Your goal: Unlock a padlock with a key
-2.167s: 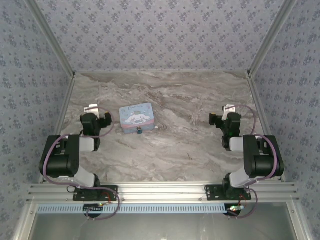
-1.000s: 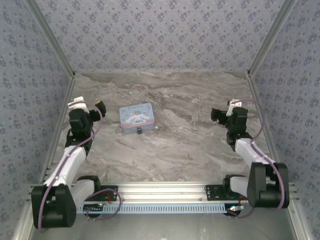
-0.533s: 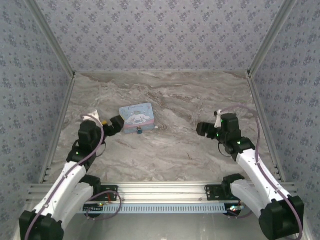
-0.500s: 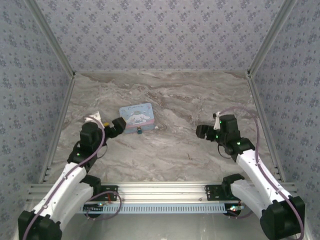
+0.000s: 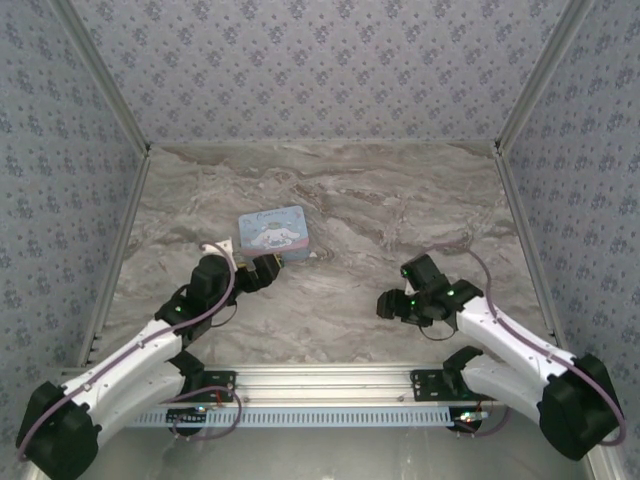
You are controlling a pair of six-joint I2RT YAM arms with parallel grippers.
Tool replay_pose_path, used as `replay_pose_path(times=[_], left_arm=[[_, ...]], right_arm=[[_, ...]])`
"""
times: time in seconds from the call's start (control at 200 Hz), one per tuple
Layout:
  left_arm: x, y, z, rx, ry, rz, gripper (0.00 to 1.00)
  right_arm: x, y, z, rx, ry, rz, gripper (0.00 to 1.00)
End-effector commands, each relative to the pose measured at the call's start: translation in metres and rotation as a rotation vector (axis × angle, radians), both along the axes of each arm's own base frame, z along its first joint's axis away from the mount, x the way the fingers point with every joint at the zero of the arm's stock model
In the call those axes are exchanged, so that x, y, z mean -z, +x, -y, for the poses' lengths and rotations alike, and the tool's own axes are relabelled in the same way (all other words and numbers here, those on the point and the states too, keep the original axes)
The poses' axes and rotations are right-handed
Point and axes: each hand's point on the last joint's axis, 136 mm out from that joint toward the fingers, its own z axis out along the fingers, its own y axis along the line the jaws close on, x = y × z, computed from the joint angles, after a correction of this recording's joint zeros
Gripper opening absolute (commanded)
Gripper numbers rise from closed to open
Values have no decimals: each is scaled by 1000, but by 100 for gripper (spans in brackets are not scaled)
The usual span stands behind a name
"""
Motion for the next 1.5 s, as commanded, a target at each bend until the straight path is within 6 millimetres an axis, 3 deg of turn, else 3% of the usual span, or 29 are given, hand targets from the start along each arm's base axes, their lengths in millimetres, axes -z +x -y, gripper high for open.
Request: replay_pose_path(times=[0.0,0.22,0.555,1.494], left_arm=[[-22,9,9,-2,-27,66,100],[-21,9,12,3,-17,62,100],[-25,8,5,-15,9,76,99],[-31,9,5,-19,16,82,99]], right_arm=[[6,4,-5,27,-19,-16,62],[17,6,-13,1,-69,-63,52],[16,14,-17,4,-69,-56,43],[37,7,-30,-39,-108,-152,27]])
